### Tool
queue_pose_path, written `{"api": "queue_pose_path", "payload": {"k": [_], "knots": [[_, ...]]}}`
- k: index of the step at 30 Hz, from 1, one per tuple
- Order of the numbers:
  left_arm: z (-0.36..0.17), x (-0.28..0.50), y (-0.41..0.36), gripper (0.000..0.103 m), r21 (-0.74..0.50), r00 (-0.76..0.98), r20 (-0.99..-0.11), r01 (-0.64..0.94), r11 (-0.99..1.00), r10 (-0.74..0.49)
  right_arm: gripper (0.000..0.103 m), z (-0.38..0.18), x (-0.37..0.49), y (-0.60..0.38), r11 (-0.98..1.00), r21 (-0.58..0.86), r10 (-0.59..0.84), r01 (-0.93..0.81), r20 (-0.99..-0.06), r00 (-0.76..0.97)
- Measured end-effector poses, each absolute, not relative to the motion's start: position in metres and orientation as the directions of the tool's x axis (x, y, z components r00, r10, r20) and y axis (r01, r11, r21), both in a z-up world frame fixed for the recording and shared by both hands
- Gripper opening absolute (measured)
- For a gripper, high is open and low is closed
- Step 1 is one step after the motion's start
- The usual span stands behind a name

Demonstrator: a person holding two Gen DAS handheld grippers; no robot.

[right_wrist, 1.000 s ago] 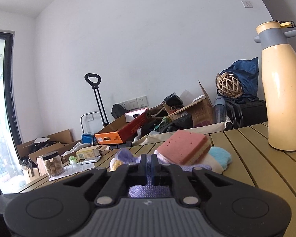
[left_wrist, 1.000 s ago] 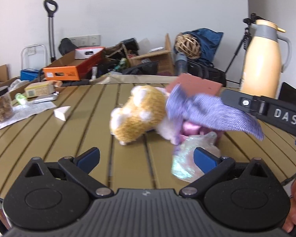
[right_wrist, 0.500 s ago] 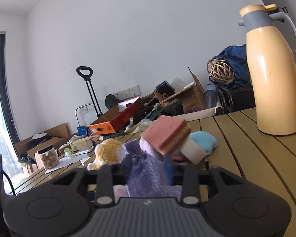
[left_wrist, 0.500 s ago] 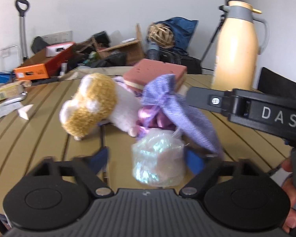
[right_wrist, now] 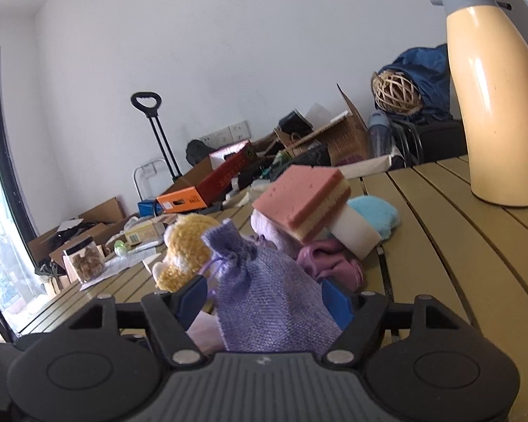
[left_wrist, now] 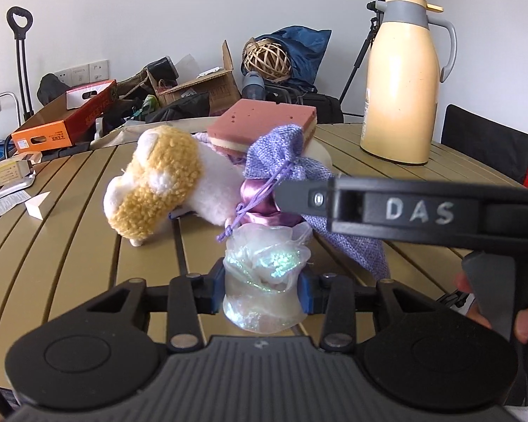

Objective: Collect trash
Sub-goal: 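Lift the purple pouch and clear bag off the table with both grippers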

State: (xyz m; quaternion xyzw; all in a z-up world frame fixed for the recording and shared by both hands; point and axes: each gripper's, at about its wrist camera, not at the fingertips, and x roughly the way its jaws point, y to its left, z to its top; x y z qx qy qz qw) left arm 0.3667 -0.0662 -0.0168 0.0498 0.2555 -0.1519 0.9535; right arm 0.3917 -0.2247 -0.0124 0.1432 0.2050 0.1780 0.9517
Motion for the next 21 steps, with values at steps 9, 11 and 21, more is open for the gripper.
{"api": "queue_pose_path", "payload": {"k": [9, 11, 21], "knots": [[-0.014, 0.365, -0.059, 0.04, 0.024, 0.831, -0.501, 0.293, 0.956, -0.242, 0.021, -0.016, 0.393, -0.226, 0.891, 0.361, 0.407, -0.275, -0.368, 0.836], [-0.014, 0.363, -0.058, 0.04, 0.026, 0.833, -0.499, 0.289, 0.957, -0.238, 0.017, -0.015, 0.39, -0.227, 0.893, 0.357, 0.403, -0.275, -0.361, 0.841], [-0.008, 0.35, -0.048, 0.04, 0.031, 0.854, -0.482, 0.242, 0.97, -0.198, 0.01, -0.003, 0.37, -0.236, 0.908, 0.334, 0.362, -0.254, -0.318, 0.876]]}}
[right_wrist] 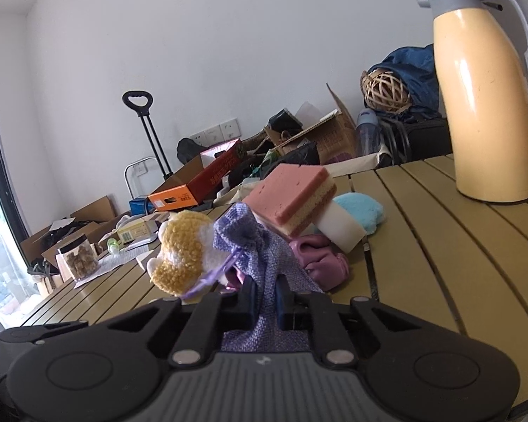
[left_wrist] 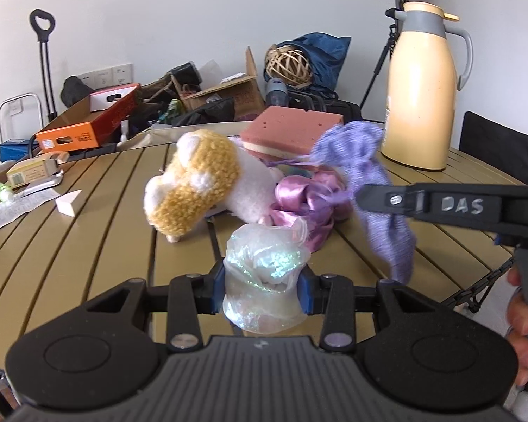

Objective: Collect trash
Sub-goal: 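Lift the purple pouch and clear bag off the table with both grippers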

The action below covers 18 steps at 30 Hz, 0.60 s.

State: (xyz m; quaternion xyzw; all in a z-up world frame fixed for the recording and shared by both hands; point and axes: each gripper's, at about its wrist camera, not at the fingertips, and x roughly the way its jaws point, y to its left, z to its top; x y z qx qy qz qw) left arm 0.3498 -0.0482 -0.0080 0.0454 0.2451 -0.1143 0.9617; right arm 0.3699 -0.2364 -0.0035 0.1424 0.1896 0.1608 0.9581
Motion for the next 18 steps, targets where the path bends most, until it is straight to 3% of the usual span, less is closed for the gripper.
{"api": "queue_pose_path", "payload": {"k": [18], "knots": [[0.03, 0.288, -0.027, 0.04, -0.006, 0.893, -0.422, 0.169, 0.986, -0.156, 0.009, 0.033, 0.302, -0.247, 0.907, 0.328, 0.351, -0.266, -0.236, 0.906]]}}
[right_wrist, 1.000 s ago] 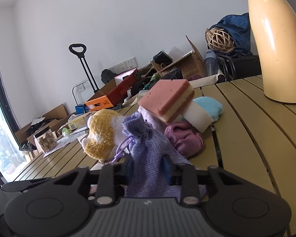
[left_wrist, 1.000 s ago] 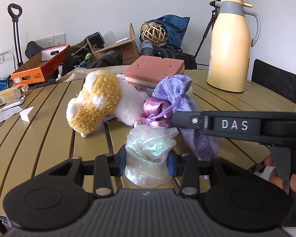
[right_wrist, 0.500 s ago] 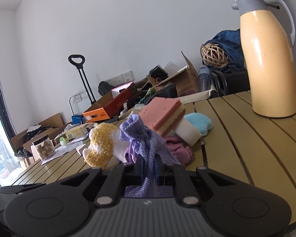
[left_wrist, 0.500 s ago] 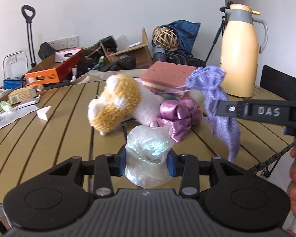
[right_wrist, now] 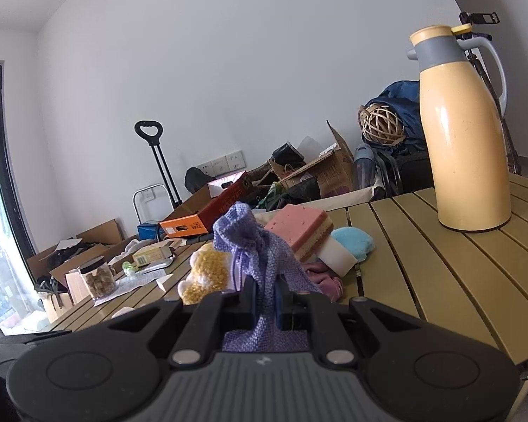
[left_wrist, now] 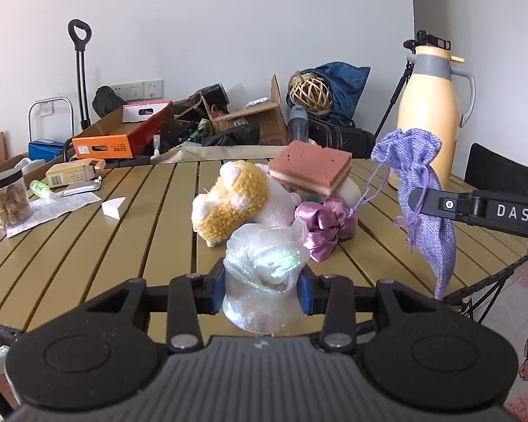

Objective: Collect trash
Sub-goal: 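Lift the purple pouch and clear bag off the table with both grippers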

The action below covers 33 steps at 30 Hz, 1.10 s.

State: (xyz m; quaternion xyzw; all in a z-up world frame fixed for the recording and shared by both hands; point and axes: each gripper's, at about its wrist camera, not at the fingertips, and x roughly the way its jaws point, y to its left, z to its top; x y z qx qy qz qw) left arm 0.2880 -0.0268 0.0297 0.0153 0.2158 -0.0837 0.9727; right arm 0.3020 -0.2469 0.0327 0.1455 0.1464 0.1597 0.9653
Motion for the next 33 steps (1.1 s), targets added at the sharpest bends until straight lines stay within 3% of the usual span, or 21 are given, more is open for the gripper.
{"api": "queue_pose_path", "payload": {"k": [17, 33], "knots": [[0.045, 0.205, -0.018, 0.04, -0.046, 0.901, -0.406, 0.148, 0.988, -0.154, 0.01, 0.038, 0.209, -0.24, 0.903, 0.294, 0.393, -0.314, -0.271, 0.878], [0.019, 0.153, -0.004, 0.04, -0.062, 0.864, -0.484, 0.126, 0.99, -0.14, 0.009, 0.003, 0.161, -0.237, 0.901, 0.31, 0.414, -0.304, -0.398, 0.819]]}}
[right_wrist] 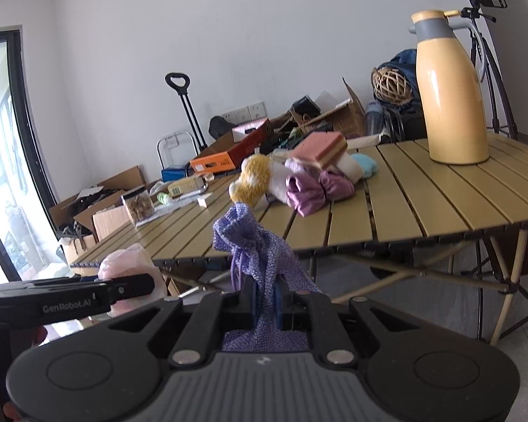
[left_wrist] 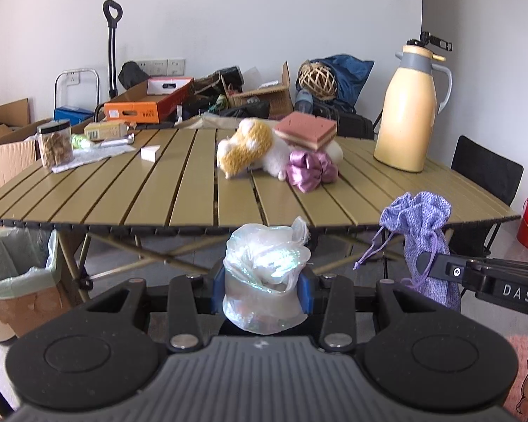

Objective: Collect trash
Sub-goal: 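Lift the purple pouch and clear bag off the table with both grippers, then carry the purple pouch over the bin and open the right gripper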

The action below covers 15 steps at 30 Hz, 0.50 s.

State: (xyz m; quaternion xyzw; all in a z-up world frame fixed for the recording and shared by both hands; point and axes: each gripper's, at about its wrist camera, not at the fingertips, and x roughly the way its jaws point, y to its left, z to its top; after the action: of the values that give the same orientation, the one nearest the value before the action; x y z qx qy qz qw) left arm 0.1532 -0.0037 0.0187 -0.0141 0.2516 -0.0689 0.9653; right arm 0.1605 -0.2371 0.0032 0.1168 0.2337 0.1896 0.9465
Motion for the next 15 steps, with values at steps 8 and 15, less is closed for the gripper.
{"api": "queue_pose_path", "payload": {"k": [8, 15], "knots": [[-0.009, 0.149, -0.001, 0.04, -0.059, 0.817, -0.562, 0.113, 0.992, -0.127, 0.009, -0.026, 0.152, -0.234, 0.902, 0.329, 0.415, -0.281, -0.479, 0.773], [-0.041, 0.154, 0.003, 0.04, -0.064, 0.763, -0.637, 0.091, 0.994, -0.111, 0.009, -0.057, 0.15, -0.231, 0.907, 0.334, 0.41, -0.258, -0.557, 0.722]]}}
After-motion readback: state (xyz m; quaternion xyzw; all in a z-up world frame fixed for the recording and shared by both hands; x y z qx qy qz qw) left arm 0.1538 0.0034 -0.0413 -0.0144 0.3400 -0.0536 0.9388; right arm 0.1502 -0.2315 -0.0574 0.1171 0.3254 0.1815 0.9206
